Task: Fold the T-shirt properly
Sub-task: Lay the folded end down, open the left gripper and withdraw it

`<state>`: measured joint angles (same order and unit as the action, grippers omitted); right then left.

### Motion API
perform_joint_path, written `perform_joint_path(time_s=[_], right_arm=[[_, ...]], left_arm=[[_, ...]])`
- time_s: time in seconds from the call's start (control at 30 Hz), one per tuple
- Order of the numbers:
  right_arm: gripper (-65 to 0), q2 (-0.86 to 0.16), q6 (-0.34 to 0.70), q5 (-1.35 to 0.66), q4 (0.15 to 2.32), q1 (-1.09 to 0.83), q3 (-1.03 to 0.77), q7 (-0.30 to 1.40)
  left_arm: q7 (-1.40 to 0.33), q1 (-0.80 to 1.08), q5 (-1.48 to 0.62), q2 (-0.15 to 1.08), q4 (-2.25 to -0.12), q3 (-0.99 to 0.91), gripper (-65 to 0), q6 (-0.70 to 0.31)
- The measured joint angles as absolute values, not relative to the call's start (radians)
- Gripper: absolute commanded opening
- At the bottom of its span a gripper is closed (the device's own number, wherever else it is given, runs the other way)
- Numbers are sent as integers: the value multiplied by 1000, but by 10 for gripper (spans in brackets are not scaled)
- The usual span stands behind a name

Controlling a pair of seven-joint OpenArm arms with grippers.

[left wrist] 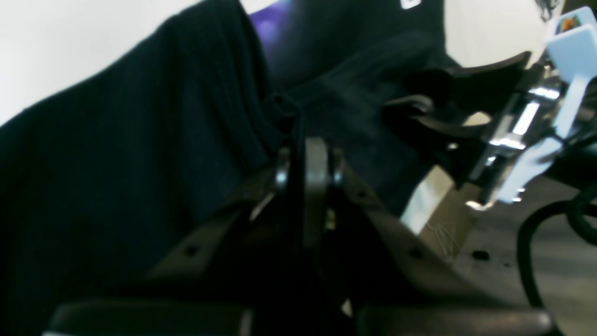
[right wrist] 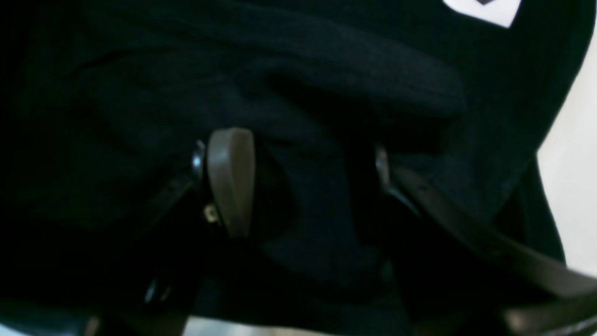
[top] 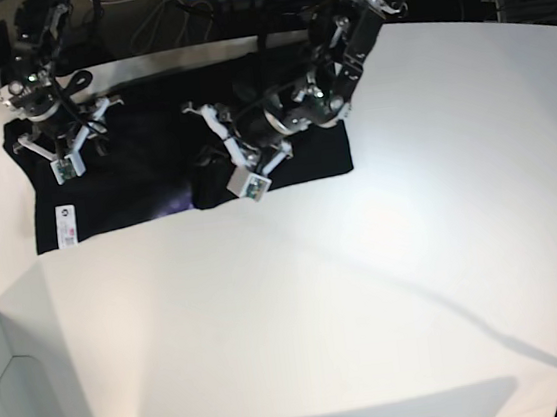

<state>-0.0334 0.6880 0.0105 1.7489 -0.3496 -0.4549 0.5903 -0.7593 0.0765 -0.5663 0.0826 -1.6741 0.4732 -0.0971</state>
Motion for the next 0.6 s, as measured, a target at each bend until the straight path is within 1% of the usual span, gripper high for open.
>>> perform_joint_path(time_s=[0.3,0.33,0.37,0.4,0.5,0.53,0.6], right_arm=[[-322,-34,688,10,1749,-350,-455,591],[-322,-35,688,10,1749,-350,-455,590],[-322,-35,688,10,1749,-350,-455,590],[-322,-35,688,10,1749,-350,-455,590],[-322,-35,688,10,1749,-350,-455,590],[-322,-35,688,10,1749,-350,-455,590],[-322,-36,688,10,1749,-350,-455,590]], left_arm=[[-769,63,-565,60,-1649,472,-645,-97],[-781,54,-565,59,-1649,473,-623,-97],[-780,46,-565,56,-1649,473,-586,-97],[-768,39,-567,53,-1649,473,-530,-94],[-763,37,-574,52,-1649,473,-371,10],[-764,39,-574,52,-1649,473,-326,25],[-770,41,-573,53,-1658,473,-271,33]])
